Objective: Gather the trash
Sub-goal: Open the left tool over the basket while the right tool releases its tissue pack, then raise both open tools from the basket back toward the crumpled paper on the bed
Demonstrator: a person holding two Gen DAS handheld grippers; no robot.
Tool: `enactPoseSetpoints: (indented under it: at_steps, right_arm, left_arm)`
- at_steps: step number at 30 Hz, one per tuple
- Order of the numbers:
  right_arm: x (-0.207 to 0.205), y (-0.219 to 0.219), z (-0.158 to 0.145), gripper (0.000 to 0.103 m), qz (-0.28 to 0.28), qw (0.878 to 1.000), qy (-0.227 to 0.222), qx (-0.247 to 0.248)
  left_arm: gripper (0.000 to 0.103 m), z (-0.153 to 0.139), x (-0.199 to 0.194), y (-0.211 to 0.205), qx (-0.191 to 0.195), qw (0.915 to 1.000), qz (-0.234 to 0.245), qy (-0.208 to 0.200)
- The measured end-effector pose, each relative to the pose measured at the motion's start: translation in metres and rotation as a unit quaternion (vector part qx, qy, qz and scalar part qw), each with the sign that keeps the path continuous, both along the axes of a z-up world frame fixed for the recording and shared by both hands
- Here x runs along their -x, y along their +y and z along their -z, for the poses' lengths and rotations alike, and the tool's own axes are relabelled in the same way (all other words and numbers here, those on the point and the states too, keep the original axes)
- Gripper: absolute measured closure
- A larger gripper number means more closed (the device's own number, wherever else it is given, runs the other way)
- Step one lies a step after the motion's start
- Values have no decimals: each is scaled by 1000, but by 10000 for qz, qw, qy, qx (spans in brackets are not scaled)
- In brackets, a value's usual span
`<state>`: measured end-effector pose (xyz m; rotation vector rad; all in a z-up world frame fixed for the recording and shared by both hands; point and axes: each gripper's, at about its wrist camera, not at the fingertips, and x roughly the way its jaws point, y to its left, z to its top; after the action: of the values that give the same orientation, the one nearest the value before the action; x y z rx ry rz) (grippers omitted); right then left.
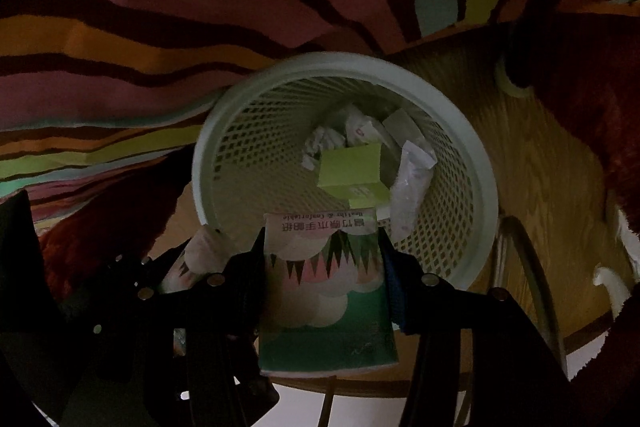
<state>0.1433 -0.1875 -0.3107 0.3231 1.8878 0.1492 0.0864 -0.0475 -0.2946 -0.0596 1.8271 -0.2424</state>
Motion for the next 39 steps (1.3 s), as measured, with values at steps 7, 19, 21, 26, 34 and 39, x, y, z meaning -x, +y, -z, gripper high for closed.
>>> enactPoseSetpoints:
  at_steps: [7,19,21,26,34,39]
  right_arm:
    - [-1,2,7,54,-27,9999,115,94]
    - [-6,-3,3,11,183,9992,12,360]
    - [-6,-2,-2,10,174,9993,-47,339]
    - [-3,-2,-15,10,124,9989,-227,395]
    - [6,2,-76,10,-155,9909,-1241,496]
    - [15,1,-118,9,-378,9792,-1921,528]
  left_arm:
    - [31,11,1,1,0,9999,-72,154]
    - [9,2,0,10,-159,9994,-245,-200]
    - [9,-2,-1,9,-136,9992,-256,-272]
    - [9,-13,0,6,-273,9983,-152,-500]
    - [9,-67,3,-5,-387,9853,172,-1653]
    - [9,-113,8,1,-204,9690,-40,-2461]
